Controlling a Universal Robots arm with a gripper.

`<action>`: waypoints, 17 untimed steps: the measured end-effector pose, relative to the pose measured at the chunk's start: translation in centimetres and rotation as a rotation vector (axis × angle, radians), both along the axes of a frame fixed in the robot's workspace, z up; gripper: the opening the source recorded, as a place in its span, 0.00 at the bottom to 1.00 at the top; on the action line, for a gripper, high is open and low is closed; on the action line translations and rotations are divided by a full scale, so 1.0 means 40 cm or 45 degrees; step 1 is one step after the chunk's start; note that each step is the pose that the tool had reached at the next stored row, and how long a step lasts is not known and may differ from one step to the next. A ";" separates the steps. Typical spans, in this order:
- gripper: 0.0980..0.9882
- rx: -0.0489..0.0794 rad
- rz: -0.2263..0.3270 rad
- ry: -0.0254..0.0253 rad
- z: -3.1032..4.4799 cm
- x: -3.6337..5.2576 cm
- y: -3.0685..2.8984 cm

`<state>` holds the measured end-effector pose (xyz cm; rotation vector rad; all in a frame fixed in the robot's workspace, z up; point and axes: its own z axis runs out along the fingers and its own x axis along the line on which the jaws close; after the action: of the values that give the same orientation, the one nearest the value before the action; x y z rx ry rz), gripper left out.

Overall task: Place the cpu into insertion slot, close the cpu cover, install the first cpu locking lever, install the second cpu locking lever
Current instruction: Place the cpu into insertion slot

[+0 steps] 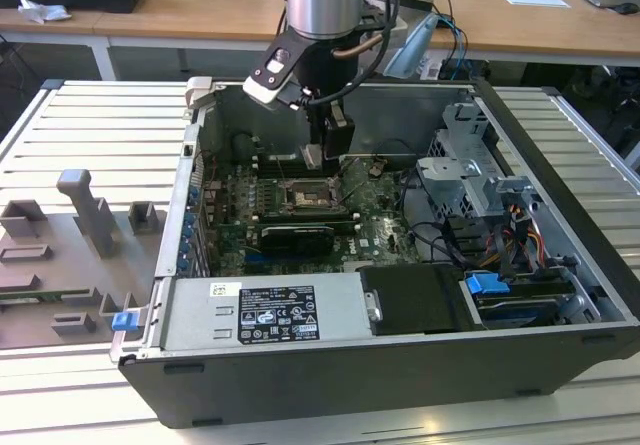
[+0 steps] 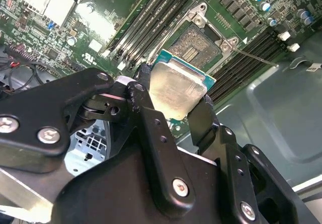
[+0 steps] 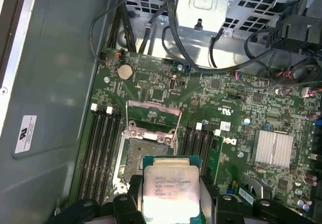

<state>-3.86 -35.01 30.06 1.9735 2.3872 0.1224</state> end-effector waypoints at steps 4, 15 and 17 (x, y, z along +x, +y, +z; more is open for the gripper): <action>0.50 0.000 0.000 0.0000 -0.009 0.000 0.000; 0.50 0.000 -0.300 0.0015 -0.044 -0.001 0.002; 0.50 0.000 -0.302 0.0013 -0.045 -0.002 0.002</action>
<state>-3.95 -34.94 28.25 2.2361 2.1318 0.1125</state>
